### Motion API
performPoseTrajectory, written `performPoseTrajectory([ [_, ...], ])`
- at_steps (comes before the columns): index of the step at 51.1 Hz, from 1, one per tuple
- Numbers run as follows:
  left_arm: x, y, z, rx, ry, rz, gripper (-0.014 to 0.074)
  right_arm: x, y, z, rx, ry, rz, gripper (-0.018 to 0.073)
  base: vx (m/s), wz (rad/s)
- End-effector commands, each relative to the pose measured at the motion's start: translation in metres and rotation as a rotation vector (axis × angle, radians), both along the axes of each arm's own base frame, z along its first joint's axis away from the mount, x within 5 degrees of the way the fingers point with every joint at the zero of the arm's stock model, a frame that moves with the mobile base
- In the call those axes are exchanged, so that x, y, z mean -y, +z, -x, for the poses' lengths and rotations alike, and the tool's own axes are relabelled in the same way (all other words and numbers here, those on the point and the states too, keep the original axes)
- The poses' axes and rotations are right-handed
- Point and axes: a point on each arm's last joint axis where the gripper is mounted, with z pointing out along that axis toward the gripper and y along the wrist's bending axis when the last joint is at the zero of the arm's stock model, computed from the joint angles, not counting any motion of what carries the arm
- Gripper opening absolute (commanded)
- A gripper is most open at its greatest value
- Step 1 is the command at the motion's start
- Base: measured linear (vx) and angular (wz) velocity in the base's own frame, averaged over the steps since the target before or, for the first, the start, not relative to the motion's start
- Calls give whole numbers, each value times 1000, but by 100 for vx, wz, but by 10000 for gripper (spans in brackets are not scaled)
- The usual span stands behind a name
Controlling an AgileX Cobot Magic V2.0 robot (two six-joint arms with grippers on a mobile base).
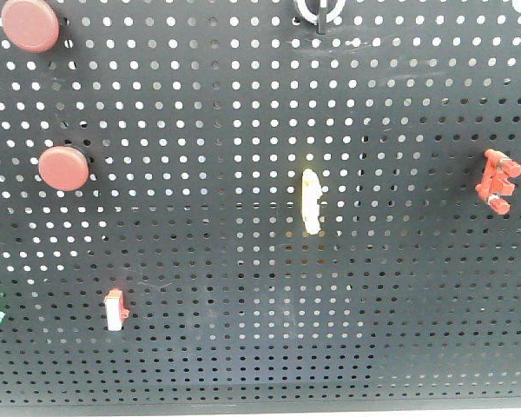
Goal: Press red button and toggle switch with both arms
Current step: 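Press the red push button with the closed left gripper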
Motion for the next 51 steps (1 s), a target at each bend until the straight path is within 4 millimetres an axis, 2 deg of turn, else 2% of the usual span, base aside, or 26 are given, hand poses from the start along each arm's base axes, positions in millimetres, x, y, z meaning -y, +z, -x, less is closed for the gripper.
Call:
performPoseTrajectory([
  [1, 5, 22, -1, 172, -53, 35, 1, -3, 20, 6, 138, 25, 26, -3, 0, 0],
  [19, 52, 18, -24, 190, -330, -13, 1, -3, 20, 6, 143, 26, 26, -3, 0, 0],
  [29, 75, 40, -39, 185, -423, -4, 1, -3, 20, 6, 143, 26, 26, -3, 0, 0],
  [40, 85, 58, -61, 156, -424, 1, 1, -3, 20, 6, 143, 26, 26, -3, 0, 0],
  [51, 94, 57, -81, 111, -423, -7, 1, -3, 20, 6, 142, 26, 26, -3, 0, 0],
])
